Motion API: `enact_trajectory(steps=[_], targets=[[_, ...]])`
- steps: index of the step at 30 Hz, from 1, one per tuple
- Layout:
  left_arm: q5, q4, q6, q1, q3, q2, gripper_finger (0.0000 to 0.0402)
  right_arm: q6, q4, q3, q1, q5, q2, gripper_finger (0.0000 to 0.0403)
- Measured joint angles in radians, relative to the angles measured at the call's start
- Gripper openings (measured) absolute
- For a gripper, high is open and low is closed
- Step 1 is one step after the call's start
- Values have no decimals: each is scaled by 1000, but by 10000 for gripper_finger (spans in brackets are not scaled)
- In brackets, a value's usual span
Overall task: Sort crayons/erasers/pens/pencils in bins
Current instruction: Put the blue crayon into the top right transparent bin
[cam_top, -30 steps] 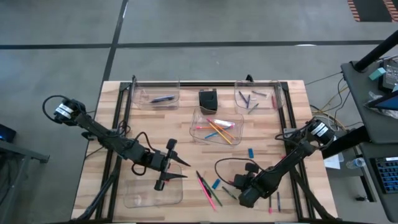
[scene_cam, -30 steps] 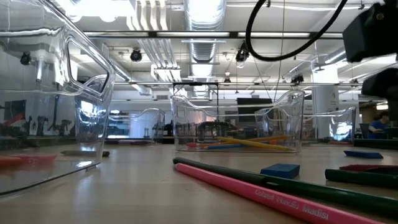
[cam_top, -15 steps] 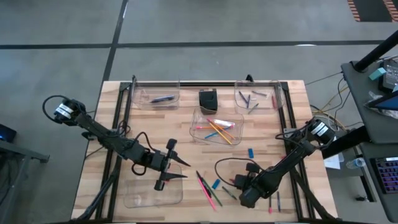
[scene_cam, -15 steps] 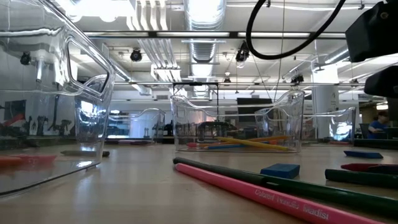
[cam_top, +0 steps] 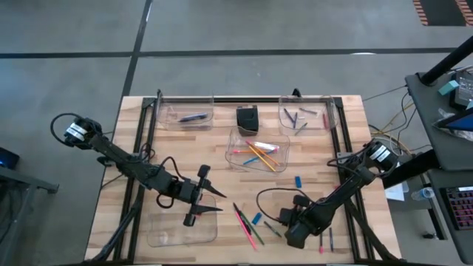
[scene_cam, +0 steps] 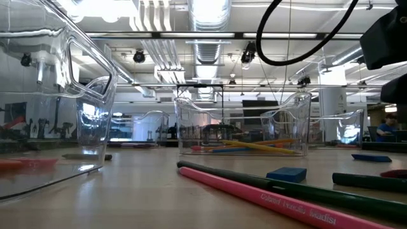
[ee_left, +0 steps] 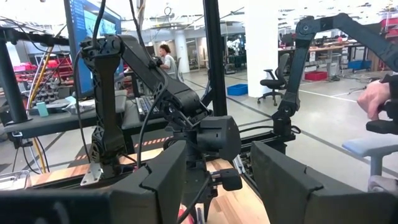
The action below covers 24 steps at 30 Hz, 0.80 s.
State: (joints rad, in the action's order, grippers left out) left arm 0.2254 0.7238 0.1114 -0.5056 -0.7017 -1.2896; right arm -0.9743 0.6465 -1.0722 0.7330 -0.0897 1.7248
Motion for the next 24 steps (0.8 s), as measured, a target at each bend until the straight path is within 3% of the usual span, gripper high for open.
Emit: enact_trajectory(steps=[10,24], targets=[[0,0,0,0,0,0,167,-59,-102,91,3,-9,-7,124],[0,0,0,0,0,0,167,-39,-91,85,15,3,-4,64]])
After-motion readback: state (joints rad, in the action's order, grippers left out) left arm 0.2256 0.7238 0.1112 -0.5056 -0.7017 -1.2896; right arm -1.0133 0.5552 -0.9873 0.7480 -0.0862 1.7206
